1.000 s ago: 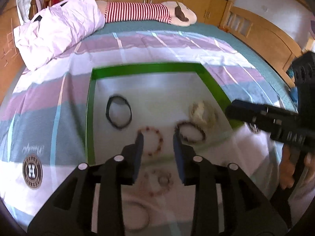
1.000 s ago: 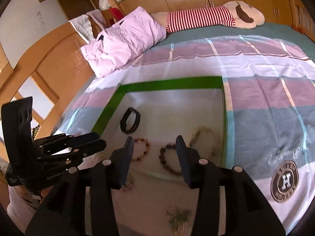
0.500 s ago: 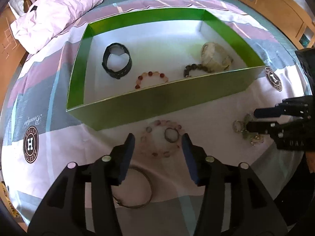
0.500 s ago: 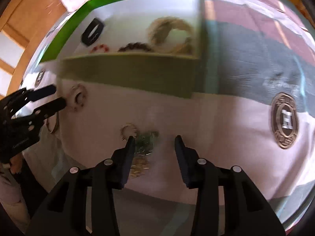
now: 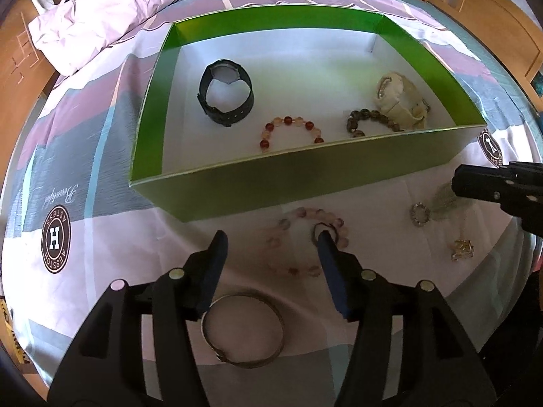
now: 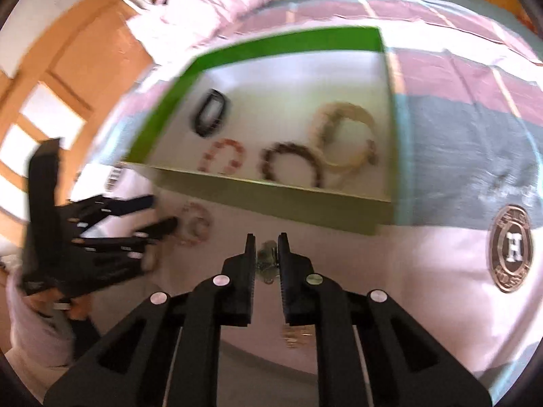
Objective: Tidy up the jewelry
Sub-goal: 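Move the left tool down to the pink bead bracelet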
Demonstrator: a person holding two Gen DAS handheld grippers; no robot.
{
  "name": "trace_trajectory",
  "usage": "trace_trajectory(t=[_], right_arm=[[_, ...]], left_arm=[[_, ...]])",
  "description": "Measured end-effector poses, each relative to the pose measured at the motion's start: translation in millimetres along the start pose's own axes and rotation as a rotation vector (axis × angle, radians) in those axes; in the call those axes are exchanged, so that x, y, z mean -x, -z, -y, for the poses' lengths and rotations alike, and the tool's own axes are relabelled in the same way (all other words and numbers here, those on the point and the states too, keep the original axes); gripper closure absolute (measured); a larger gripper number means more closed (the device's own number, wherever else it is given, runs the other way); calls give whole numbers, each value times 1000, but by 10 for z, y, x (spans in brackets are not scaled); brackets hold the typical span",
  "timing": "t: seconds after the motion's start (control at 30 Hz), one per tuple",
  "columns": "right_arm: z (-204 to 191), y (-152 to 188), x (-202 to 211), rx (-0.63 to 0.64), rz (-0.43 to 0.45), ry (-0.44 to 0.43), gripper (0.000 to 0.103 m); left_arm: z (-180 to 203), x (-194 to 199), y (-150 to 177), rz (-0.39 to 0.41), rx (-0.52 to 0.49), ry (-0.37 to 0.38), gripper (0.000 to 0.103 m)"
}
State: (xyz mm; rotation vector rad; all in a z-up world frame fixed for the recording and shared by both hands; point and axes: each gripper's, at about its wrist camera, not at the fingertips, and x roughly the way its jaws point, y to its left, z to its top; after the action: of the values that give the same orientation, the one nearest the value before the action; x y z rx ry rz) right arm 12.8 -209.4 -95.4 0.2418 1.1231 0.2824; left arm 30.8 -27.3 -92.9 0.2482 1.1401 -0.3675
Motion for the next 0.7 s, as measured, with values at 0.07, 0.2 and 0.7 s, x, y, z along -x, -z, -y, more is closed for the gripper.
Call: trace_trajectory(t=[0.07, 0.2, 0.7], right_arm=[[31, -3, 10, -15, 6, 20, 89], [86, 29, 20, -26, 12, 54, 82], [167, 70, -112, -25, -38, 178, 81]], left_arm=[[-2, -10, -2, -3, 0, 0, 46], [46, -35, 9, -7, -17, -4, 45], [20, -195, 32, -52, -26, -59, 62]])
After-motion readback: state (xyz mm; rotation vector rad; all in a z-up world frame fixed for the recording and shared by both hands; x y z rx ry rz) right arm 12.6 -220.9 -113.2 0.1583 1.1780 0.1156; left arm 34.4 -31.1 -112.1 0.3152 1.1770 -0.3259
